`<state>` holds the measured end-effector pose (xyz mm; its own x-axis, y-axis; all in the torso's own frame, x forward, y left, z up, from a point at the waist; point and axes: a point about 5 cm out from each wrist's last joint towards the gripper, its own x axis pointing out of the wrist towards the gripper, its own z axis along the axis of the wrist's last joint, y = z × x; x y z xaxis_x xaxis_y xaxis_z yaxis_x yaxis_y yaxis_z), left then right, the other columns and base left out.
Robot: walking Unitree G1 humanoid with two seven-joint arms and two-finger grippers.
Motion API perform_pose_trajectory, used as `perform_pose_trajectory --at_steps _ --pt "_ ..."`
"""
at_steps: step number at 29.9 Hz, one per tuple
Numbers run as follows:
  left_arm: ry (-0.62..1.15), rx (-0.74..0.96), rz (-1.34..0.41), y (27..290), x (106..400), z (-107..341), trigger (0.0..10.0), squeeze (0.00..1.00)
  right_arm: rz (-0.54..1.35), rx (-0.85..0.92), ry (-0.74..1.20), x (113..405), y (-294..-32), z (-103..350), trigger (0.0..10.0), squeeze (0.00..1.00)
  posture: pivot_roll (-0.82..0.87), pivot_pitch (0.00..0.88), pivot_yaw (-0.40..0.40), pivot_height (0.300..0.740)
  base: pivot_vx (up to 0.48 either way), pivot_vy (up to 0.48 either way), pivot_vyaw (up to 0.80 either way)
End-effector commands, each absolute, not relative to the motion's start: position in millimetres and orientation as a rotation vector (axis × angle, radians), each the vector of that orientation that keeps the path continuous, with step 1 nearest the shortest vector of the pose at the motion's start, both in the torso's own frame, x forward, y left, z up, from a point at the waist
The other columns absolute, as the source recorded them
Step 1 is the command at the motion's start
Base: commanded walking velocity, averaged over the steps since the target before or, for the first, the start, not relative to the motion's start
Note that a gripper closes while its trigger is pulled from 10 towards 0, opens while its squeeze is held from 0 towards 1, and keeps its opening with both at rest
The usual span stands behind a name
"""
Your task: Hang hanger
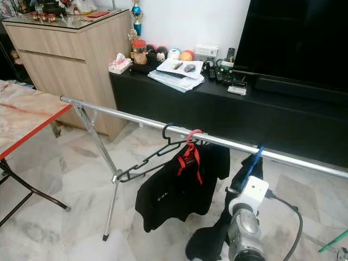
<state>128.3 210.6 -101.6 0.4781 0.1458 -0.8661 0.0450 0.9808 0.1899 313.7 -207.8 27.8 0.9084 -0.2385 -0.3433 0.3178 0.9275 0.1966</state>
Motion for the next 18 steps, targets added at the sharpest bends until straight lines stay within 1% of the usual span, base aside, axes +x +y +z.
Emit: perform_pose_trajectory --at_steps 1,6,10,14,18 --pt "1.097 0.2 0.032 205 120 -105 10.0 0.0 -0.28 0.238 0.384 308 -204 19 10.0 0.0 0.02 0.046 -0.002 0.74 0.0 0.0 0.0" --pt "1.102 0.204 0.041 214 115 -105 10.0 0.0 -0.276 0.243 0.388 308 -202 17 10.0 0.0 0.02 0.046 -0.002 0.74 0.0 0.0 0.0" --pt "1.104 0.209 0.052 224 114 -103 10.0 0.0 -0.289 0.26 0.335 311 -203 24 10.0 0.0 0.02 0.046 -0.002 0.74 0.0 0.0 0.0" --pt "1.1 0.213 0.052 225 118 -102 10.0 0.0 -0.305 0.275 0.257 316 -207 34 10.0 0.0 0.02 0.046 -0.001 0.74 0.0 0.0 0.0" --pt "1.095 0.213 0.047 223 122 -101 10.0 0.0 -0.312 0.277 0.242 318 -209 37 10.0 0.0 0.02 0.046 0.0 0.74 0.0 0.0 0.0"
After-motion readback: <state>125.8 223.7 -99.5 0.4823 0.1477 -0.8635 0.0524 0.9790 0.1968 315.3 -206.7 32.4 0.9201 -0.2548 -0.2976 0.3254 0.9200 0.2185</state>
